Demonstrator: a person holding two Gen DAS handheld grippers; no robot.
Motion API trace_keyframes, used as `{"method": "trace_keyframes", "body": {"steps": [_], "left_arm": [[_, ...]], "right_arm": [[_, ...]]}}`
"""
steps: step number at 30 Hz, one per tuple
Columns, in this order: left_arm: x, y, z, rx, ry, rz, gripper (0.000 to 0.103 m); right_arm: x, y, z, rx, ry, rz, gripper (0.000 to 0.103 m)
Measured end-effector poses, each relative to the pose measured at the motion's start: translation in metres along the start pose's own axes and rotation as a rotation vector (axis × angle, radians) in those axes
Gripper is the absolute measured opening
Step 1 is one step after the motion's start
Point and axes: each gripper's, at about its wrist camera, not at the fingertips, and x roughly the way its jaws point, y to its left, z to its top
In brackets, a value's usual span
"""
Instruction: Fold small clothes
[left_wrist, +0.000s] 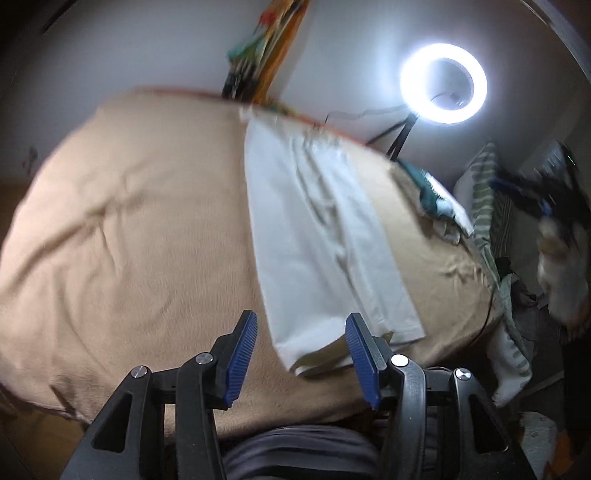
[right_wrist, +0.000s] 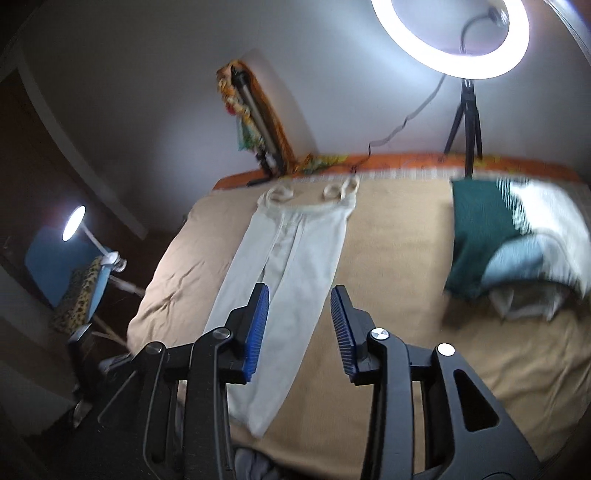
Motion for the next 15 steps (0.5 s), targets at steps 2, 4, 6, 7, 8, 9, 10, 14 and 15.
{"method": "trace_keyframes", "body": {"steps": [2,4,6,7,8,9,10,14,15], "left_arm": [[0.01,0.006,-0.003,-0.028,0.034,-0.012,0.052],[0.021,0.012,-0.008,-0.063,0.067,-0.03,0.051],[0.029,0.01,-0.013,-0.065,0.094,-0.034,0.05],[0.032,0.009,-0.016,-0.058,0.106,-0.03,0.049],[0.035,0.008,-0.018,-0.057,0.117,-0.034,0.047],[0.038,0.008,-0.019,-0.06,0.123,-0.041,0.045],[0.039,0.008,-0.021,-0.062,0.126,-0.045,0.037],[0.04,0.012,-0.018,-0.077,0.128,-0.061,0.018],[0.04,0.014,-0.019,-0.081,0.129,-0.068,0.015]], "right_arm": [[0.012,0.0,-0.034,0.005,0.058,0.005,0.037],[0.031,0.001,-0.07,0.014,0.122,0.016,0.037],[0.056,0.002,-0.1,0.034,0.19,0.041,0.037],[0.067,0.002,-0.111,0.038,0.217,0.046,0.037],[0.077,0.003,-0.121,0.041,0.238,0.051,0.037],[0.088,0.002,-0.13,0.051,0.258,0.061,0.037],[0.097,0.002,-0.135,0.063,0.272,0.075,0.037],[0.124,0.004,-0.147,0.11,0.315,0.14,0.037],[0.129,0.006,-0.148,0.112,0.322,0.15,0.037]]}}
